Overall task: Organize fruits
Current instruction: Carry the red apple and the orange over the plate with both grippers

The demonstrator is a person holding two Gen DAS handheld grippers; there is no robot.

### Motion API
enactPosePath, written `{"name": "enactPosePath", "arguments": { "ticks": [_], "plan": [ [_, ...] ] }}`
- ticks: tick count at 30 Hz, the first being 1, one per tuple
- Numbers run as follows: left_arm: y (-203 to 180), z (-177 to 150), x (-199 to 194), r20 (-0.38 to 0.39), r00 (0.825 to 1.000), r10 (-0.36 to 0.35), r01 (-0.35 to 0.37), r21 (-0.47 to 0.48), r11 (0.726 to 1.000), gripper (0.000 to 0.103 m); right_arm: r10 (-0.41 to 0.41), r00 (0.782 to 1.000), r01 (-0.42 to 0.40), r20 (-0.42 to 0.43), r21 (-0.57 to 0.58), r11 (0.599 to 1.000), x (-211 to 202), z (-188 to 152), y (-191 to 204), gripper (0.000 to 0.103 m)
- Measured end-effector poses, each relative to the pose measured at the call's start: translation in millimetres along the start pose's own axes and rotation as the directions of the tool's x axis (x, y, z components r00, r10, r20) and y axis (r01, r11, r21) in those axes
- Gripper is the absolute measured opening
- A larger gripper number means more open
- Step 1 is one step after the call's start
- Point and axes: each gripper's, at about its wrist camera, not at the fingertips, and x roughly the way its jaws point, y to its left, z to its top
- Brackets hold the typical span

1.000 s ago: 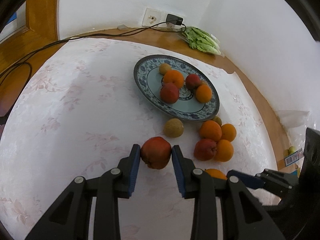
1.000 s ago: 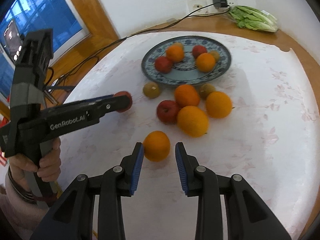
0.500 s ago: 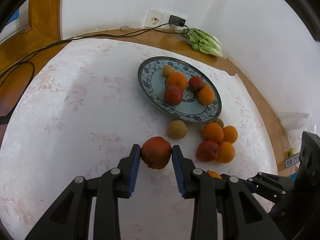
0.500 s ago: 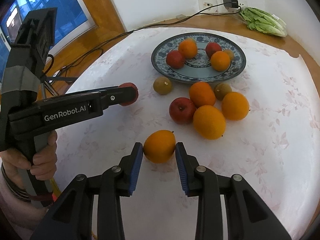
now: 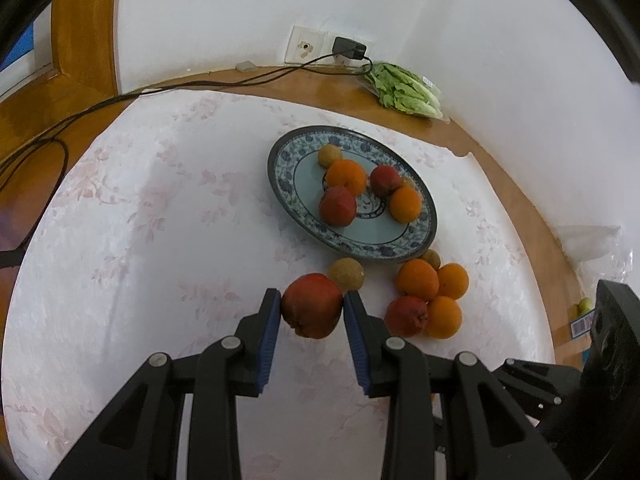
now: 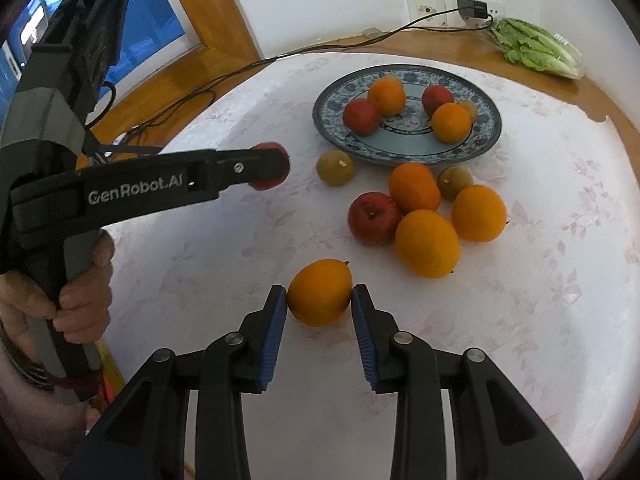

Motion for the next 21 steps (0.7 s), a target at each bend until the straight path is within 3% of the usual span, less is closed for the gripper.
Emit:
{"name": "enactPosePath", "arguments": {
  "ticks": [21],
  "plan": [
    [-4.4,14.7,-2.9,0.018,1.000,0.016,-0.016,0.025,1.000,0.034,0.024,0.999,-0.025,0.045,0.024,0.999,-20.6,11.2,-9.2,0.034]
  ]
}}
